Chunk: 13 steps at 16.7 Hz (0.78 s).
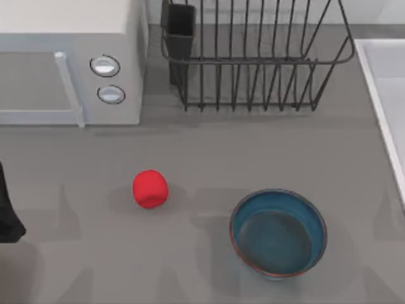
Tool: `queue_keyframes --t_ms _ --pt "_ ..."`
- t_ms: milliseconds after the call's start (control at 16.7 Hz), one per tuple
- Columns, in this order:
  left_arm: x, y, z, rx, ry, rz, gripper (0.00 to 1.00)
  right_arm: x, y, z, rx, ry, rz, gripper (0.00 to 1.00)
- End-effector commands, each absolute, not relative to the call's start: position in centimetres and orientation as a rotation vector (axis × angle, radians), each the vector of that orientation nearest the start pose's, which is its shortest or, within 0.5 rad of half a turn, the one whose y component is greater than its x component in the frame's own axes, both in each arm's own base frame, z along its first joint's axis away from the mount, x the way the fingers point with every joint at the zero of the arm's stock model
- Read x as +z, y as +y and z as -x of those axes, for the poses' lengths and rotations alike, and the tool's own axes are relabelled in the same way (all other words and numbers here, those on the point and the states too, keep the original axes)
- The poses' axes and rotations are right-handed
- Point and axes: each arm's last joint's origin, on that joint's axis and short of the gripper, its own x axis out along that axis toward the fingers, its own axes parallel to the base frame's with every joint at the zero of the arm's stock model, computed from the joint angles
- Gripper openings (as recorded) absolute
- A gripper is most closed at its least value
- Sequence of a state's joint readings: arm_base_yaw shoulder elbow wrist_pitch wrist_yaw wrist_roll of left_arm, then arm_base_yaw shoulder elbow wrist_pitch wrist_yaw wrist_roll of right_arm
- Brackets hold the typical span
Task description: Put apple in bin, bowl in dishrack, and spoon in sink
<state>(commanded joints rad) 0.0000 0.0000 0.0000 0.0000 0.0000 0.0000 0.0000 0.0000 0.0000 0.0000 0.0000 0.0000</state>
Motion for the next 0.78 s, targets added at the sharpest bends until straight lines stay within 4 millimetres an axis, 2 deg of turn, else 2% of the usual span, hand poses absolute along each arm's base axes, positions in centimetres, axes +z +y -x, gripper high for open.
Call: queue_keyframes --t_ms 240,480,660,780 --pt "16.6 -0.2 -10.6 -0.013 0.022 -0.015 1.00 16.0 -0.1 -10.6 0.000 0.000 0.000 1.00" --pt "19.9 -0.9 -11.1 -0.082 0.152 -0.102 1.00 16.0 -0.1 -10.6 0.000 0.000 0.000 1.00" --pt "23.0 -1.9 -13.1 -0.171 0.332 -0.213 1.00 16.0 -0.1 -10.6 0.000 0.000 0.000 1.00" --pt "24.5 -3.0 -15.5 -0.251 0.491 -0.306 1.00 16.0 -0.1 -10.6 0.000 0.000 0.000 1.00"
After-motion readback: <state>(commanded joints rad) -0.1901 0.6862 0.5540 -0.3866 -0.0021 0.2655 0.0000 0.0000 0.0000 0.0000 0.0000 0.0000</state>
